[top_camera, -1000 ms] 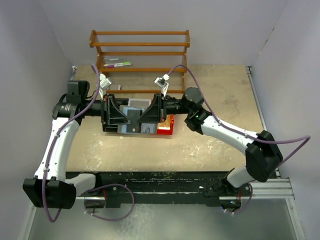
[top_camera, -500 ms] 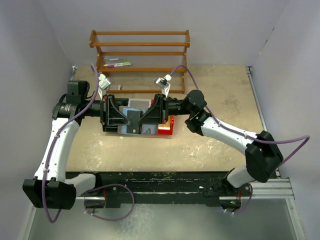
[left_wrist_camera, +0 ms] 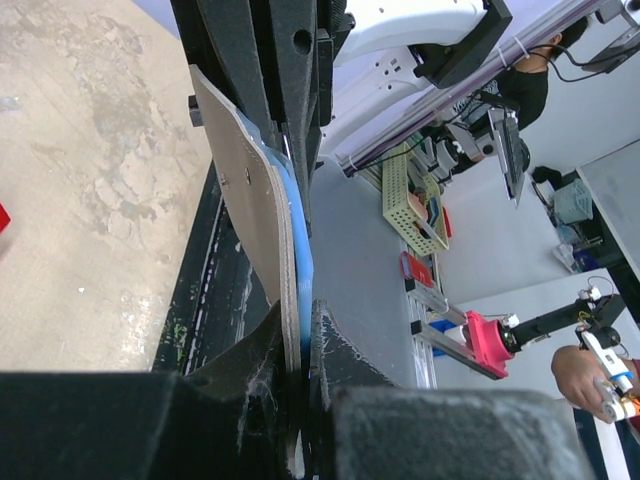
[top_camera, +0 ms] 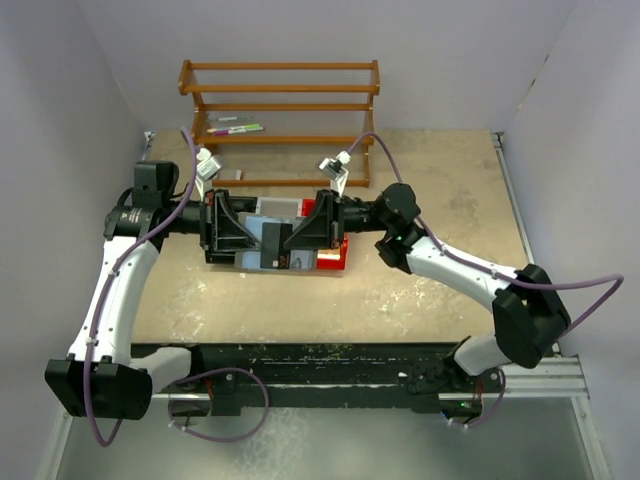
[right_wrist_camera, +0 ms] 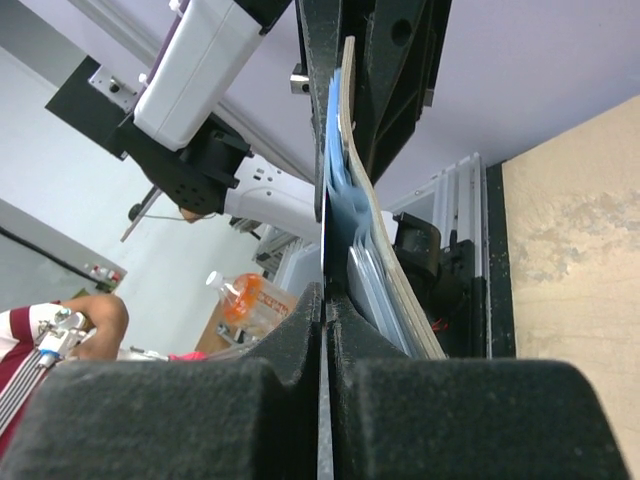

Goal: Take the credit cards out of the card holder

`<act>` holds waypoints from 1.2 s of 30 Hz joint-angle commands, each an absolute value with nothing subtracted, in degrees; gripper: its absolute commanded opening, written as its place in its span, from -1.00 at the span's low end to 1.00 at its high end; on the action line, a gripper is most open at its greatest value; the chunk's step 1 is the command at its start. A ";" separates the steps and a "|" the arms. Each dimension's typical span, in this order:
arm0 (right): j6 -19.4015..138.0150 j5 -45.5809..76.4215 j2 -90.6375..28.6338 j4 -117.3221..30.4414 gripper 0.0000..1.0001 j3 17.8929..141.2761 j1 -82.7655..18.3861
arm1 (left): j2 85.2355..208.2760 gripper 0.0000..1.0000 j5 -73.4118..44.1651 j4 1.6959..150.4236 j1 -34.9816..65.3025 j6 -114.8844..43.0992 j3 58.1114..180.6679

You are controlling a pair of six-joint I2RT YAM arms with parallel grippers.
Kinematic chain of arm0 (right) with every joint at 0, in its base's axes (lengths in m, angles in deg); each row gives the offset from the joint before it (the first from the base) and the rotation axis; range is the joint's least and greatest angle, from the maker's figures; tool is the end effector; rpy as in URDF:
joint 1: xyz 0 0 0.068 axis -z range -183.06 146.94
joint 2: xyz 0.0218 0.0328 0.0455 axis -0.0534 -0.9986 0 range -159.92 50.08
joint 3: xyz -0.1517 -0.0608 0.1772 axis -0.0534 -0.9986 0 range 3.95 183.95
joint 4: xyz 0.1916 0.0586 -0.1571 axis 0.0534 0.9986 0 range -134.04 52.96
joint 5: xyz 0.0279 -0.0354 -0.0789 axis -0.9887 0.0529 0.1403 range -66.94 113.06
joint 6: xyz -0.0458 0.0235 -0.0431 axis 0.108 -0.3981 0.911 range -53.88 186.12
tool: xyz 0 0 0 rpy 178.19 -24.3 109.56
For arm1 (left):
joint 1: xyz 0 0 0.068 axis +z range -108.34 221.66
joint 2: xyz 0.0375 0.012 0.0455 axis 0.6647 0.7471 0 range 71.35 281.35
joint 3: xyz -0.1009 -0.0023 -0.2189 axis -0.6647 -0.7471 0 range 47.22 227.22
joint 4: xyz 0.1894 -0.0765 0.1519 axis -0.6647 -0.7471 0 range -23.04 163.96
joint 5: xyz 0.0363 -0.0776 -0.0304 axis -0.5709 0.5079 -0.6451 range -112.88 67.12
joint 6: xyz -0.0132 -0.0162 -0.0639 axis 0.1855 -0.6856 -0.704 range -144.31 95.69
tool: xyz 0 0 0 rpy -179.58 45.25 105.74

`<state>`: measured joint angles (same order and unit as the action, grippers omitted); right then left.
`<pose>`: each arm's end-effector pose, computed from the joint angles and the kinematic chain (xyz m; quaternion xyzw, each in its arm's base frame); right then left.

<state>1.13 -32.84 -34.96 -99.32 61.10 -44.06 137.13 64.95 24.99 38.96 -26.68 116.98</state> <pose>0.2203 0.2503 0.3334 -0.2964 0.5321 0.7493 0.2598 0.2091 -0.0635 0.3468 0.2674 0.6647 -0.6523 0.2471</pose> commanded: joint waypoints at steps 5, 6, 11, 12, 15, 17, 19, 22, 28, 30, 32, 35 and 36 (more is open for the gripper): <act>3.62 -36.32 -28.01 -95.65 -1.00 57.17 -38.58 | 135.79 -0.91 60.93 23.61 39.02 -22.34 121.94; 4.95 -36.20 -27.18 -93.13 -1.00 56.54 -37.66 | 135.92 -0.92 58.59 23.41 39.03 -21.79 122.54; 14.70 -35.17 -22.96 -75.97 -1.00 54.56 -32.72 | 136.82 -0.91 47.40 21.75 39.02 -17.94 126.26; 16.06 -34.61 -22.20 -73.59 -1.00 53.81 -31.83 | 136.90 -0.90 45.46 21.81 39.02 -17.69 126.85; 21.19 -32.87 -20.74 -65.20 -1.00 53.10 -29.56 | 136.67 -0.91 39.05 22.80 39.02 -17.08 128.15; 22.61 -31.78 -20.63 -62.77 -1.00 51.82 -28.39 | 136.49 -0.91 34.65 24.03 39.02 -17.44 129.07; 21.90 -29.40 -21.55 -63.62 -1.00 50.48 -28.28 | 136.80 -0.91 30.50 24.14 39.02 -17.55 130.96; 22.77 -23.47 -25.74 -63.69 -1.00 52.77 -28.39 | 137.50 -0.91 28.80 23.28 39.02 -18.71 133.67; 22.44 -13.19 -36.26 -62.46 -1.00 60.81 -33.59 | 135.69 -0.91 31.00 25.35 39.02 -22.77 132.58; 23.05 -10.17 -40.69 -60.58 -1.00 65.77 -35.91 | 135.56 -0.92 30.91 25.52 39.03 -23.36 133.01; 23.14 -7.72 -45.08 -59.06 -1.00 69.48 -37.77 | 135.74 -0.92 30.81 25.14 39.02 -23.68 133.83; 22.20 -4.84 -50.55 -58.57 -1.00 73.92 -39.61 | 135.86 -0.92 32.18 23.49 39.11 -23.19 134.65; 22.01 -4.24 -52.02 -58.45 -1.00 75.24 -39.95 | 135.83 -0.92 32.69 23.10 39.08 -23.07 134.66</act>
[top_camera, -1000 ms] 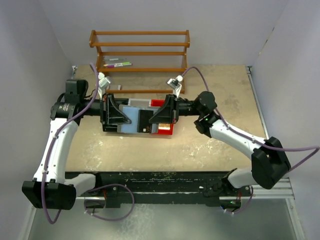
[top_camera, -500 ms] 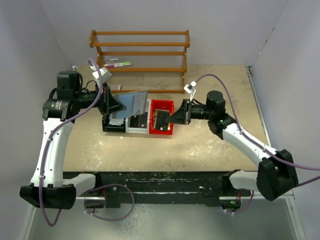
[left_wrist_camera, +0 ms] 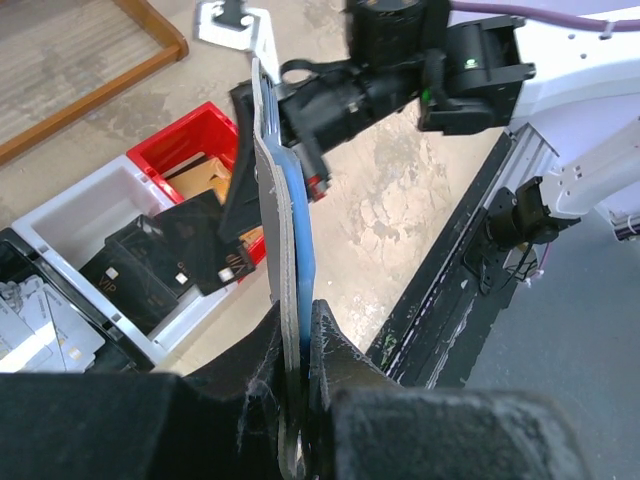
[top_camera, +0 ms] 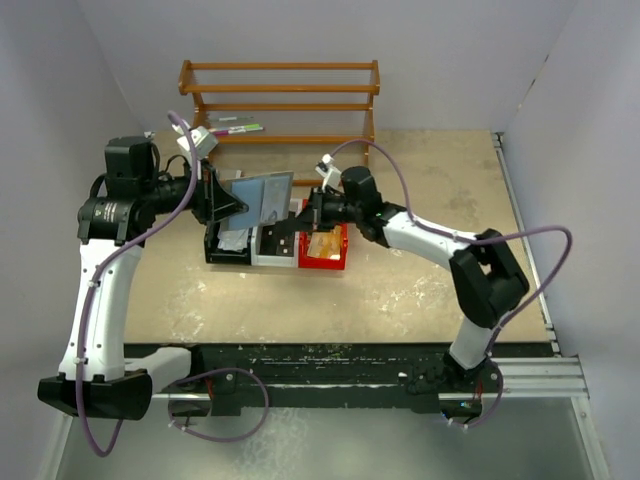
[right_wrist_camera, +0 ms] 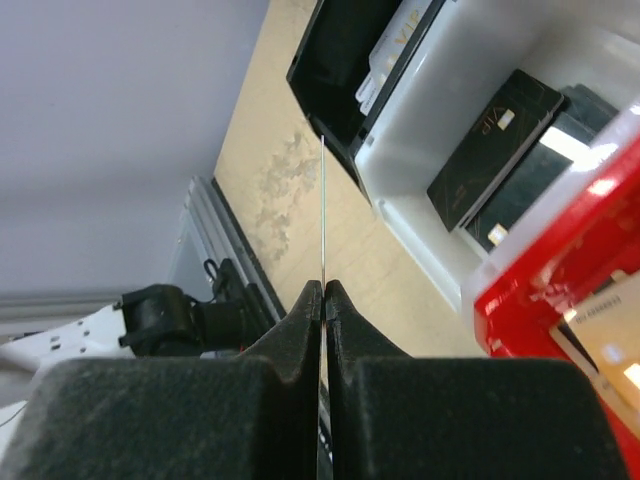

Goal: Take the credit cards out of the card holder

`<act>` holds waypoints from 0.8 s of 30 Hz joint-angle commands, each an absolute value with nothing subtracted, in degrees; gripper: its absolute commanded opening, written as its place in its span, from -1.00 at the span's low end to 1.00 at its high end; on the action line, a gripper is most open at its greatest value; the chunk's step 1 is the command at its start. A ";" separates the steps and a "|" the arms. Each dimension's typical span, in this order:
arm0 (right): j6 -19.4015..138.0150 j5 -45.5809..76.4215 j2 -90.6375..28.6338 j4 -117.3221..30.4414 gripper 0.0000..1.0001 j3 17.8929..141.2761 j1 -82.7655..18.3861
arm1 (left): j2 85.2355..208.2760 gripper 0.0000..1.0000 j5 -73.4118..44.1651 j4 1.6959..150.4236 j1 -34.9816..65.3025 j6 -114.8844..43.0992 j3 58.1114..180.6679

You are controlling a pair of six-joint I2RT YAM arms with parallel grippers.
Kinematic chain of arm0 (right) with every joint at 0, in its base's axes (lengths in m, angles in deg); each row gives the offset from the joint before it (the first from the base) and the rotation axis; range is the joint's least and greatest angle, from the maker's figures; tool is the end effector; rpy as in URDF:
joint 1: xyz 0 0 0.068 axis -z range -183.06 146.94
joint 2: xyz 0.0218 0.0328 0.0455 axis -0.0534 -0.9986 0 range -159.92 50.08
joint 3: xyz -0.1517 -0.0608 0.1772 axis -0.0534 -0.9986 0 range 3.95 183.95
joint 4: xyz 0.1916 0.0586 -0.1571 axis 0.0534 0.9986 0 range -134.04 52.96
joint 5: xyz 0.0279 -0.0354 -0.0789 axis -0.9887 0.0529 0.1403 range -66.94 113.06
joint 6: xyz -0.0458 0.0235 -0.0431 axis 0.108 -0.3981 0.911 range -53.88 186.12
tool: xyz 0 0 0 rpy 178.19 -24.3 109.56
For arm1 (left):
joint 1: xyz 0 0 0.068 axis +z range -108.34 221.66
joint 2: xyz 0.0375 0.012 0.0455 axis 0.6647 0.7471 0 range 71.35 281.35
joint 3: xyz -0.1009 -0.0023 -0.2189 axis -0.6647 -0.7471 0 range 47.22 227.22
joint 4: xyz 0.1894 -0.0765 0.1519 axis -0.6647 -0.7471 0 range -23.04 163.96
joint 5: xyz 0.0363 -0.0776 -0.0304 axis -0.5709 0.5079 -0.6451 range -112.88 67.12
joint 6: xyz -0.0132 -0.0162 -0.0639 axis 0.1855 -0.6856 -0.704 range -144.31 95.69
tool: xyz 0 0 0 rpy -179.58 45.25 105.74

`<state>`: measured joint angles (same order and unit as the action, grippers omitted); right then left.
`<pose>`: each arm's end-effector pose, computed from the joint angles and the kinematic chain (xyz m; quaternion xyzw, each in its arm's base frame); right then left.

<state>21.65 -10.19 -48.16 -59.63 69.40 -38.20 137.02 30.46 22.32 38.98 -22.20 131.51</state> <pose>0.3093 0.2536 0.2288 -0.1065 0.7825 0.5410 0.2894 0.2175 -0.0533 0.3990 0.2468 0.7758 -0.3966 0.4243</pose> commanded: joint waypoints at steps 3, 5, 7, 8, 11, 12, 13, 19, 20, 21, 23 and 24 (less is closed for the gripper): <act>22.07 -2.02 -55.97 -56.11 -1.00 79.50 -40.90 | 135.31 -0.92 34.10 22.69 39.07 -22.93 134.23; 21.75 -1.24 -58.62 -55.65 -1.00 81.31 -41.40 | 135.10 -0.92 35.63 22.70 39.04 -23.10 133.77; 21.15 -0.91 -60.54 -55.75 -1.00 82.90 -41.83 | 135.11 -0.92 37.42 22.85 39.05 -23.83 133.39; 21.06 -0.62 -61.45 -55.74 -1.00 83.52 -42.13 | 135.15 -0.92 38.23 22.83 39.04 -24.16 133.29; 20.87 0.77 -63.62 -55.13 -1.00 85.63 -42.96 | 135.08 -0.92 39.92 22.44 39.08 -24.34 133.20; 20.86 1.25 -64.25 -54.89 -1.00 86.28 -43.37 | 134.95 -0.92 40.17 22.37 39.06 -24.25 133.22; 20.86 1.61 -64.88 -54.62 -1.00 86.94 -43.59 | 134.78 -0.92 40.38 22.27 39.07 -24.22 133.26; 21.91 3.90 -66.95 -51.42 -0.78 89.54 -44.43 | 134.08 -0.92 41.55 21.42 39.05 -23.70 133.55; 22.18 4.38 -66.67 -51.06 -0.73 89.47 -44.46 | 134.02 -0.92 41.74 21.28 39.03 -23.59 133.63; 22.33 4.98 -65.76 -50.80 -0.65 89.23 -44.46 | 133.98 -0.92 41.90 21.18 39.10 -23.52 133.59; 23.03 6.14 -64.13 -50.35 -0.44 88.43 -44.44 | 134.01 -0.92 42.29 21.21 39.09 -23.47 133.62; 23.43 6.54 -63.15 -49.89 -0.41 88.22 -44.51 | 134.04 -0.92 42.56 21.21 39.05 -23.47 133.54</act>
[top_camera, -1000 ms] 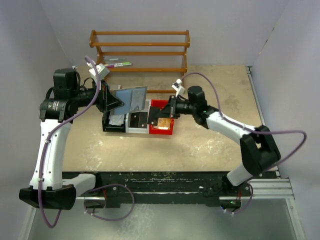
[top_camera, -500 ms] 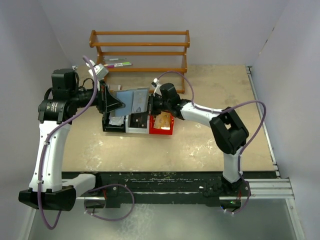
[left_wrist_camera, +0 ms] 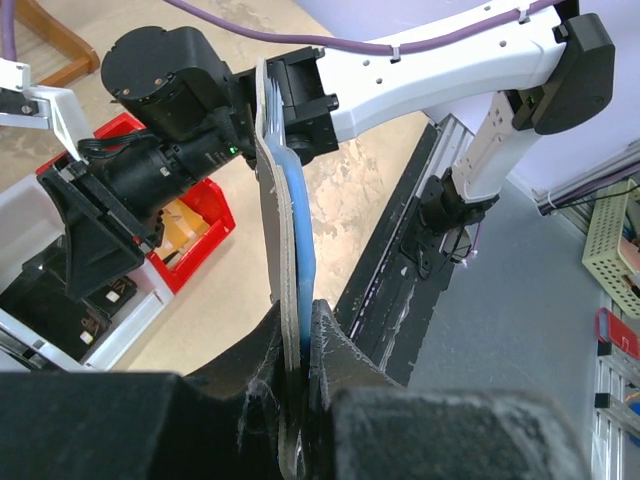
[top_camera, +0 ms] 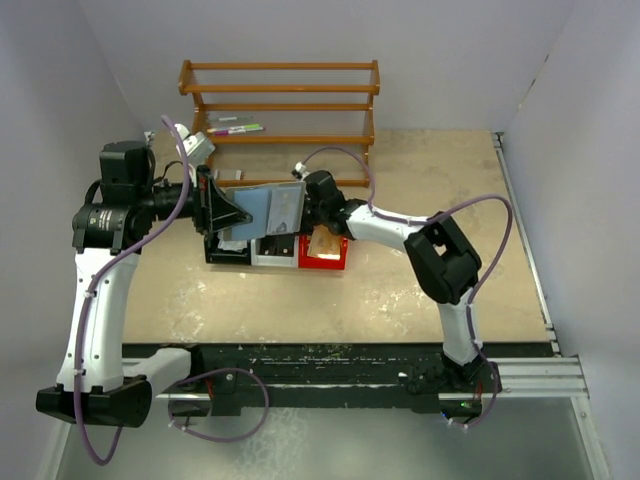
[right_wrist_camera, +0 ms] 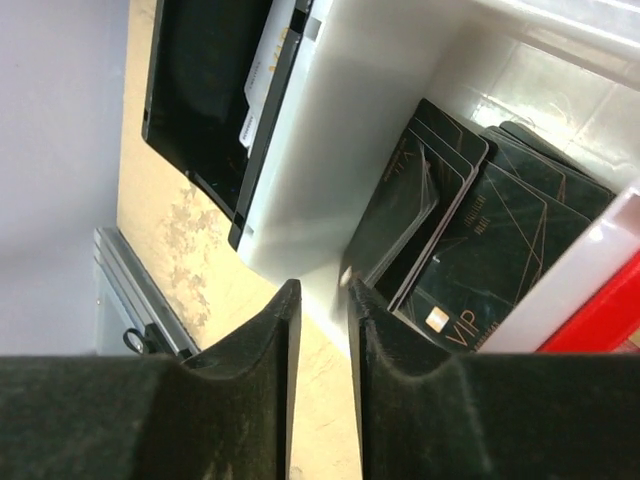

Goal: Take the credit cards out of the card holder

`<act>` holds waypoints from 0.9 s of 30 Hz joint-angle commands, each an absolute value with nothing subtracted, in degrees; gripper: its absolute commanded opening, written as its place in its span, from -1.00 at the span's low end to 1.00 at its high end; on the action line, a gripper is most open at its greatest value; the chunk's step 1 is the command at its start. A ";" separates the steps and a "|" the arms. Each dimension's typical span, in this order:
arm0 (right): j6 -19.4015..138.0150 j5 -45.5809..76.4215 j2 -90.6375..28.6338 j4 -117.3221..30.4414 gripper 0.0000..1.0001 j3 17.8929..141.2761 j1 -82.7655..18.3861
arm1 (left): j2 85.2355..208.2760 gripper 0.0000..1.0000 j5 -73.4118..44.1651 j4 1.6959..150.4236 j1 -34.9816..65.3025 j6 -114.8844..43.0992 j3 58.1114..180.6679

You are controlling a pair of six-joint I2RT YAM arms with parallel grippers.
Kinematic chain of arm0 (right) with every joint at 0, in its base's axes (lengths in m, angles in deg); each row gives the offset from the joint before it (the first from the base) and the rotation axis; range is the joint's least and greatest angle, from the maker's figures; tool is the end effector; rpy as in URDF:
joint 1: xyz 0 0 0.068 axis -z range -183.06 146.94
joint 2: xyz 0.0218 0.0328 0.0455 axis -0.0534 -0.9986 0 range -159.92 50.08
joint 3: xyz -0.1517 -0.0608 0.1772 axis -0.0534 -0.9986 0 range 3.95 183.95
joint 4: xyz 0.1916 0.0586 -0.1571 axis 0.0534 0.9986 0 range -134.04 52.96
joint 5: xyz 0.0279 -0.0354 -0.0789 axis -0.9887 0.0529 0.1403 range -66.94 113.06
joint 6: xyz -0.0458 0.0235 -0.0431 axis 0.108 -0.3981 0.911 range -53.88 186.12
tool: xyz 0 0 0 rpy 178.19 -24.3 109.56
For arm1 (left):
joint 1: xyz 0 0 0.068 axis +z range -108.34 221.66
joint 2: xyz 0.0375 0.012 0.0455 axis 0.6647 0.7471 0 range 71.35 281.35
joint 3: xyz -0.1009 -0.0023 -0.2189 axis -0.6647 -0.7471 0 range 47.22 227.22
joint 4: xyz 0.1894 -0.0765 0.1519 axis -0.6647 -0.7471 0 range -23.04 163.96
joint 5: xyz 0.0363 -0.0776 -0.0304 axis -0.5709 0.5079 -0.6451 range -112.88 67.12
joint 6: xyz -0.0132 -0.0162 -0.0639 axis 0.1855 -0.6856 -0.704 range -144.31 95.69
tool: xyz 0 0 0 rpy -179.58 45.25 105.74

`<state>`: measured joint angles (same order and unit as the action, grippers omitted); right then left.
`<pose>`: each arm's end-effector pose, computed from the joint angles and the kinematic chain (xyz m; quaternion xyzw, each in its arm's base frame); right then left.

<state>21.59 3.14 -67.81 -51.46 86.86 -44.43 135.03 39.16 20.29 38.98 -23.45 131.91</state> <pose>0.3388 0.3227 0.1732 -0.0664 0.8444 0.4562 0.2729 0.1989 -0.0568 0.4083 0.2704 0.7439 -0.4586 0.4039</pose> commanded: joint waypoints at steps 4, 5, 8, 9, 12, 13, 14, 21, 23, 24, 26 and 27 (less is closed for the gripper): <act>25.58 7.00 -58.14 -46.35 -0.23 87.53 -44.40 | 134.26 -0.92 43.33 21.21 39.05 -23.51 133.61; 25.64 7.01 -56.56 -45.42 -0.18 87.31 -44.41 | 134.17 -0.92 43.38 21.22 39.03 -23.48 133.62; 27.07 7.30 -50.52 -45.47 -0.07 85.58 -44.39 | 134.14 -0.92 43.95 21.19 39.08 -23.52 133.61; 27.55 7.72 -47.87 -45.82 -0.01 84.31 -44.38 | 134.09 -0.92 44.20 21.30 39.03 -23.70 133.62; 27.18 5.68 -38.59 -49.91 0.18 78.57 -43.06 | 134.19 -0.92 45.54 21.96 39.04 -24.40 133.45; 26.34 4.05 -35.62 -51.82 0.23 75.87 -42.22 | 134.20 -0.92 46.13 22.29 39.05 -24.82 133.38; 24.83 2.06 -32.63 -55.37 0.30 71.75 -41.11 | 134.14 -0.92 46.90 22.81 39.10 -25.35 133.19; 14.41 -8.56 -16.07 -80.36 0.66 51.25 -36.56 | 134.37 -0.92 49.46 26.62 39.12 -30.01 131.54; 12.73 -11.19 -14.80 -83.95 0.69 49.61 -36.62 | 134.53 -0.92 50.14 28.17 39.11 -31.83 130.73; 11.86 -11.84 -14.57 -85.92 0.70 49.00 -36.58 | 134.52 -0.92 50.42 28.85 39.11 -32.59 130.44; 9.80 -12.37 -14.77 -92.70 0.71 48.28 -36.61 | 134.50 -0.92 51.26 30.33 39.13 -34.29 129.80; 8.76 -12.63 -15.24 -95.00 0.72 48.25 -36.97 | 134.54 -0.92 51.91 31.34 39.11 -34.96 129.31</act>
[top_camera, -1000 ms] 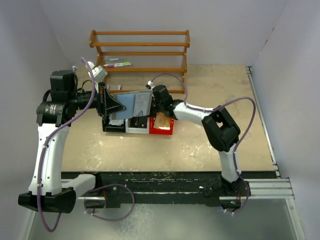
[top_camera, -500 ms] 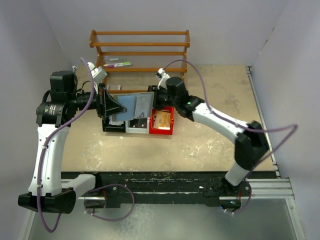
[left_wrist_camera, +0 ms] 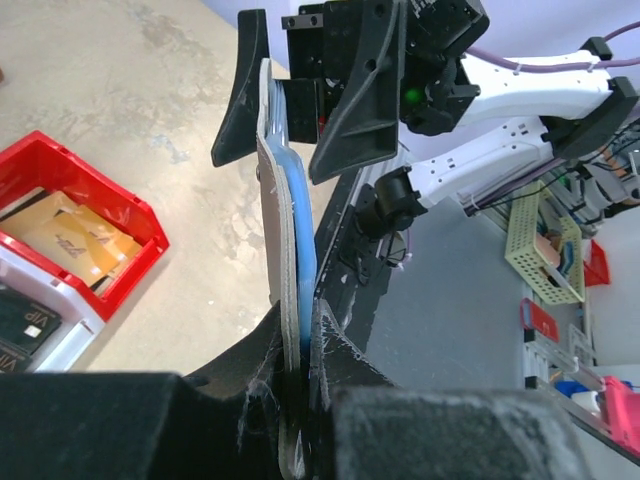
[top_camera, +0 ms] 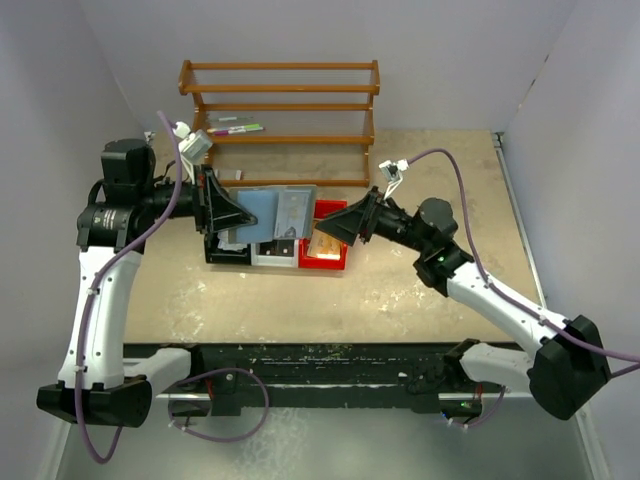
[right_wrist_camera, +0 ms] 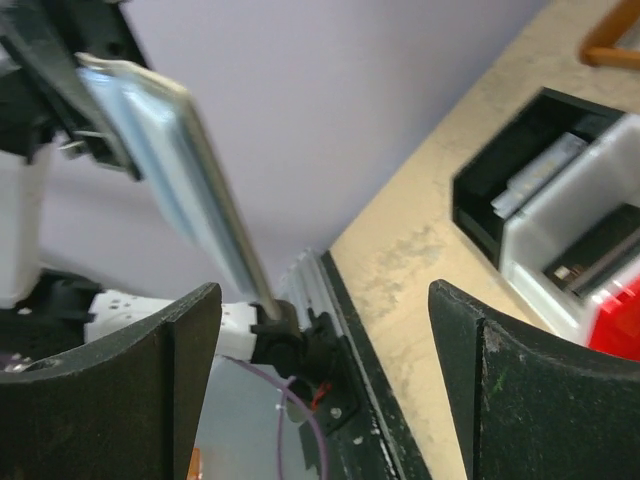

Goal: Take the credit cards out of the card holder

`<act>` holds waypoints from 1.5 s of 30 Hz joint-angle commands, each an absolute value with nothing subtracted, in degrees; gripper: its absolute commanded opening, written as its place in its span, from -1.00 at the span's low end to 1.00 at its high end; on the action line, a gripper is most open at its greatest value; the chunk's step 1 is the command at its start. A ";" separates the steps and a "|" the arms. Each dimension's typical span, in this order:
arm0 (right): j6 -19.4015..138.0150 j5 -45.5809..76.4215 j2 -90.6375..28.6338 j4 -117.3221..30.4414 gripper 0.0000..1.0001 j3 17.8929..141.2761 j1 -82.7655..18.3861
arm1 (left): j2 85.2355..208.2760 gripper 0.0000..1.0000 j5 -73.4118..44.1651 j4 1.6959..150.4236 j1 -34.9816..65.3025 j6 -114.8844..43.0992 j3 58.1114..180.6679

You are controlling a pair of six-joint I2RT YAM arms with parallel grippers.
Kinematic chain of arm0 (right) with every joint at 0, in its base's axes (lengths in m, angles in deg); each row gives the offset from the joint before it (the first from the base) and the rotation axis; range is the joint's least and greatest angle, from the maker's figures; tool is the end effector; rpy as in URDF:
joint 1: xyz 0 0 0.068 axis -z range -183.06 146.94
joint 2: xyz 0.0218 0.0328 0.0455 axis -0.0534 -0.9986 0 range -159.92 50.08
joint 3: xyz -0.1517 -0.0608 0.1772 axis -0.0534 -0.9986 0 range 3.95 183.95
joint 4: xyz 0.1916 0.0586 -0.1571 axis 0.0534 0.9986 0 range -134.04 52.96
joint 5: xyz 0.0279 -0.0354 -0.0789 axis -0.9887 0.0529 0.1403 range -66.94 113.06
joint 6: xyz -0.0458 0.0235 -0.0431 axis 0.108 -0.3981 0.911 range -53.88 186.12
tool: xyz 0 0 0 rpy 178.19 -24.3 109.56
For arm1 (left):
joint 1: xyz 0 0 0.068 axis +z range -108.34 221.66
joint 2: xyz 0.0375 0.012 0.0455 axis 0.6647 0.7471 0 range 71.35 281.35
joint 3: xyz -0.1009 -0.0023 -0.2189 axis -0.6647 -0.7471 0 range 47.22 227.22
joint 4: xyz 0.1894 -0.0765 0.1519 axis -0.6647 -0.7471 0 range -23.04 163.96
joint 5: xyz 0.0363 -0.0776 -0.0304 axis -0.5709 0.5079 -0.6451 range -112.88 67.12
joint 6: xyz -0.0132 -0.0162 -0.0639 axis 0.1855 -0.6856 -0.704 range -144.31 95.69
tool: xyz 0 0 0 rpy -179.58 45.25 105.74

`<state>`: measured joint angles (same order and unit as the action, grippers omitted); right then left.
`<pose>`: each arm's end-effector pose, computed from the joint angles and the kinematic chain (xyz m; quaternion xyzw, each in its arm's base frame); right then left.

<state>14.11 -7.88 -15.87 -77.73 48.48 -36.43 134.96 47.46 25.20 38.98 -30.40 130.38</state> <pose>0.2239 0.1804 0.3191 -0.1071 0.6304 0.6319 0.4381 0.1989 -0.0599 0.4116 0.2704 0.7135 -0.5270 0.3744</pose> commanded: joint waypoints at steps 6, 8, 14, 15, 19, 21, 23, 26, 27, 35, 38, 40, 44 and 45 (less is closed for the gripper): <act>4.33 -12.49 -18.60 -107.28 0.77 47.98 -39.14 | 134.69 -0.92 53.80 35.67 39.11 -39.86 127.83; 5.16 -11.78 -19.61 -107.31 0.75 49.00 -40.67 | 134.78 -0.92 54.12 36.47 39.11 -40.65 127.47; 4.56 -11.29 -22.91 -108.71 0.60 50.26 -42.29 | 134.64 -0.91 55.24 37.72 39.11 -41.89 126.72; 4.35 -11.21 -23.22 -108.98 0.55 50.52 -42.45 | 134.62 -0.91 55.36 37.74 39.11 -41.89 126.71; 2.77 -12.22 -24.73 -111.31 0.14 51.75 -42.87 | 134.45 -0.91 56.14 37.85 39.11 -41.89 126.12; 1.54 -13.57 -25.48 -112.97 -0.11 52.50 -42.96 | 134.46 -0.90 56.30 37.88 39.11 -41.69 125.55; 0.93 -14.92 -25.72 -113.83 -0.35 53.00 -42.97 | 134.52 -0.90 55.78 37.34 39.11 -40.62 125.13; 1.14 -16.51 -25.19 -113.46 -0.67 53.36 -42.97 | 134.88 -0.85 54.86 34.92 39.11 -37.70 125.07; 1.28 -17.09 -25.05 -112.64 -0.79 53.35 -42.98 | 135.11 -0.76 54.39 34.17 39.11 -36.76 125.01; 4.50 -18.43 -23.24 -103.95 -1.00 53.24 -42.94 | 134.92 0.33 46.15 31.44 39.11 -32.41 126.36; 11.09 -22.06 -24.38 -90.32 -1.00 58.74 -42.96 | 133.75 0.58 45.86 32.19 39.11 -31.27 126.60; 17.77 -25.61 -25.63 -78.91 -1.00 64.35 -43.03 | 133.14 0.64 45.25 31.12 39.11 -28.26 127.37; 26.57 -31.26 -27.71 -65.64 -1.00 71.44 -43.14 | 132.98 0.66 45.46 28.90 39.11 -23.85 127.28; 28.69 -32.02 -28.28 -62.35 -1.00 73.37 -43.26 | 133.16 0.66 45.82 28.86 39.07 -23.63 126.57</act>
<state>16.60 -24.88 -27.85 -77.90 65.51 -42.81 134.09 45.47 29.97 39.00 -29.22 125.41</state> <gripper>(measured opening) 0.060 0.828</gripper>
